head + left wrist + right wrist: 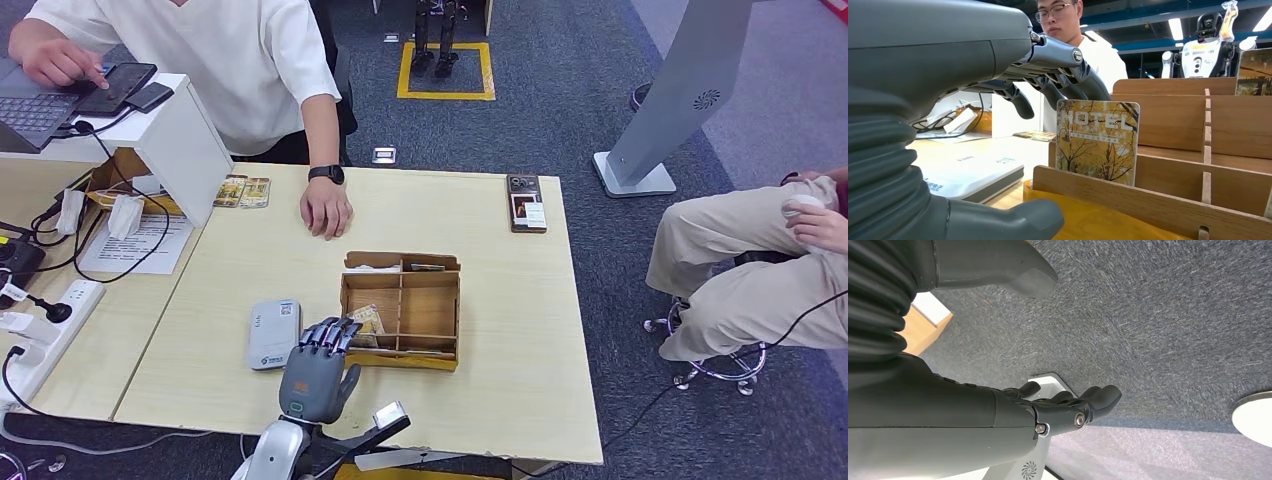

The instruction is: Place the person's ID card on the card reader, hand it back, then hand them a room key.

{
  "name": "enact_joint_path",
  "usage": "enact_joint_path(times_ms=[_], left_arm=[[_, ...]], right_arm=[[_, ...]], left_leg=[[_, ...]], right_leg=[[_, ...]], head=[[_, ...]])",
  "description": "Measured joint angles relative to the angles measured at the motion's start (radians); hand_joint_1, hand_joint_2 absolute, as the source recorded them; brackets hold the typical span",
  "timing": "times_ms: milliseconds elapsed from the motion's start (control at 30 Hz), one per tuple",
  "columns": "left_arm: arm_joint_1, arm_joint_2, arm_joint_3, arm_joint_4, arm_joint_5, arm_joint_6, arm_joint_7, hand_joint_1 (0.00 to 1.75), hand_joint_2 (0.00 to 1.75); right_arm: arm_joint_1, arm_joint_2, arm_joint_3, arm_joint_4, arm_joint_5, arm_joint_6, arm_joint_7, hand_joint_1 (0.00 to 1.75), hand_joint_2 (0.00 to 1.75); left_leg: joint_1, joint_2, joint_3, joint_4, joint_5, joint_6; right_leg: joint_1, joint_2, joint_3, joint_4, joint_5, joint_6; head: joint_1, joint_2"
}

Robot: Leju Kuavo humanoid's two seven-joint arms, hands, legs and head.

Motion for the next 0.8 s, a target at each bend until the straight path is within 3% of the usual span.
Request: enact_joint_path(times_ms=[133,167,800], left_arm=[[0.0,0.0,0.0,0.0,0.0,0.0,0.0,1.65,1.75],[-0.001,0.0,0.0,0.0,0.0,0.001,0.0,1.73,1.75],[-0.014,0.002,0.0,0.001,0.001,0.007,0.006,1.75,1.75]], right_arm=[[0.0,0.0,0.0,0.0,0.0,0.0,0.0,0.0,1.75],[0.0,0.0,0.0,0.0,0.001,0.0,0.0,0.0,1.75],[0.0,0.0,0.0,0.0,0.005,0.0,0.0,0.0,1.75]], left_leg=[[0.0,0.0,0.0,0.0,0.0,0.0],[0.0,0.0,0.0,0.0,0.0,0.0],[0.0,0.0,0.0,0.0,0.0,0.0]], right_leg=[[0.0,0.0,0.0,0.0,0.0,0.0],[0.0,0.0,0.0,0.0,0.0,0.0],[0.0,0.0,0.0,0.0,0.0,0.0]], head=[[0.0,0.0],[0.0,0.0],[0.0,0.0]])
